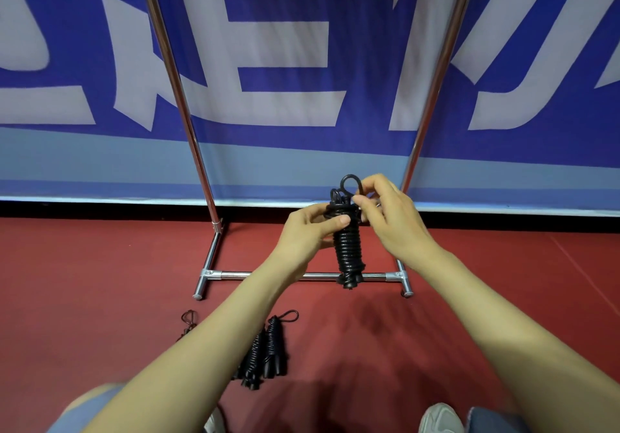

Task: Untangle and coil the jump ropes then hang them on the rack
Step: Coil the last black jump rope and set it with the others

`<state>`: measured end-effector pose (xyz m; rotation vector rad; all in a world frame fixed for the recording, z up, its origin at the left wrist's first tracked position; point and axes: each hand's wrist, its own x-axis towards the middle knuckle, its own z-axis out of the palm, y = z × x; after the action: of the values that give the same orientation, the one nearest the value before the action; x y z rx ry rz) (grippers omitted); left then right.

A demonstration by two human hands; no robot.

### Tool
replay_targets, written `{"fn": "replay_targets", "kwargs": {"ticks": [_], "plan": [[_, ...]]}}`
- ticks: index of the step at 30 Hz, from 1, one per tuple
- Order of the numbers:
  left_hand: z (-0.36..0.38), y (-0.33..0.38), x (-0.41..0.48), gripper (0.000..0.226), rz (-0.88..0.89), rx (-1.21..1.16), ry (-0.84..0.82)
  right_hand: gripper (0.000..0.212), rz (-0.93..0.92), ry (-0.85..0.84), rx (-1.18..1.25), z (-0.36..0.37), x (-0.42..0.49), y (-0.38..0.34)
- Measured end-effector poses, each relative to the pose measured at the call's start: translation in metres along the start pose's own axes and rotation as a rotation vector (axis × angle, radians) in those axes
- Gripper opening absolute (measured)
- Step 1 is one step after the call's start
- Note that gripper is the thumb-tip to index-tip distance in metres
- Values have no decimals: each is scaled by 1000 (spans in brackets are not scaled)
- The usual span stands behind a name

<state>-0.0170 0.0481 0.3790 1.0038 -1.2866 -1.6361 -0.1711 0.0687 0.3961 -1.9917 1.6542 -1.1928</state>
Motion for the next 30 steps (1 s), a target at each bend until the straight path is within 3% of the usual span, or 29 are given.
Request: {"fn": "replay_targets", "kwargs": {"ticks": [5,10,14,19,30], "plan": [[5,-5,-3,28,-5,47,23,32,-21,-19,-122,5,3,-3],[8,-1,-5,40,58,-39,83,38,4,-47,-160,3,3,-2],[6,3,-5,28,100,-60,78,36,-73,-2,-213,3,2,-3],[3,6,-5,26,126,-12,48,26,-13,103,-200,-10,7,-1],[2,1,-7,34,116,185,58,23,-154,19,-465,6,1,-7]]}}
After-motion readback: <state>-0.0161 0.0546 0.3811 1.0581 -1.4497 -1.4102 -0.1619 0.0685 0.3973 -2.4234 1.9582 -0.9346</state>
